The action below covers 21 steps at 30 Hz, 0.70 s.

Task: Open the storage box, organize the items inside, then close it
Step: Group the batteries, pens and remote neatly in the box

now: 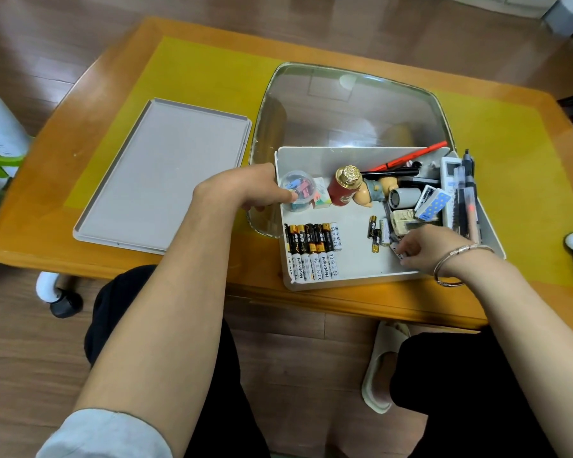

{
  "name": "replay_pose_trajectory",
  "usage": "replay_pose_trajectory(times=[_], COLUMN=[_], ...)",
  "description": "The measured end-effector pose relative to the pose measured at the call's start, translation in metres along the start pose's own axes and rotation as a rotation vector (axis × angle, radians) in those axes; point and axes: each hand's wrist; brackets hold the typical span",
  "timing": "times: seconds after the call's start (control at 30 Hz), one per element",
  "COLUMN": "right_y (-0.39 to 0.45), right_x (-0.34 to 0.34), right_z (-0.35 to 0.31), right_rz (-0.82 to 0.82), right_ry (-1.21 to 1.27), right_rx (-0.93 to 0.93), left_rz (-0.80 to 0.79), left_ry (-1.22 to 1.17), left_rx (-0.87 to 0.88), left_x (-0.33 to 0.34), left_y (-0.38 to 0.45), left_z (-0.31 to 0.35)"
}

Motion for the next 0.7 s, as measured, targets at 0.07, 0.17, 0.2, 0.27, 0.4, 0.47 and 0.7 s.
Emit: replay_pose_trajectory(times=[0.07, 0.17, 0.2, 0.27, 0.4, 0.47, 0.7], right_y=[0.002, 0.004, 0.005, 0.007, 0.011, 0.012, 0.017], right_x=[0.001, 0.002, 0.003, 0.005, 0.008, 0.01, 0.017], right_z=[-0.001, -0.005, -0.005, -0.007, -0.015, -0.021, -0.044], right_rz=[0.003, 0.013, 0.014, 0.025, 0.014, 0.053, 0.121], right_ry=[-0.012, 0.004, 0.0, 0.005, -0.023, -0.055, -0.187], right_rx=[0.012, 0.017, 0.013, 0.005, 0.001, 0.027, 0.084], left_rz=[0.007, 0.011, 0.01, 0.011, 0.019, 0.017, 0.01], left_ry=[-0.008, -0.015, -0.015, -0.017, -0.028, -0.02, -0.025], left_rx=[0.002, 0.005, 0.004, 0.001, 0.001, 0.002, 0.014], left_x=[0.0, 0.0, 0.0, 0.0, 0.0, 0.0, 0.0], left_y=[0.0, -0.001, 0.0, 0.0, 0.0, 0.0, 0.0], left_z=[0.0, 0.0, 0.0, 0.0, 0.0, 0.0, -0.001])
Point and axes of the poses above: each hand's wrist, its own y-axis towards the middle knuckle, its own x-axis out of the palm, z = x × y, and after that the axes turned 3 degrees about -x, right-handed
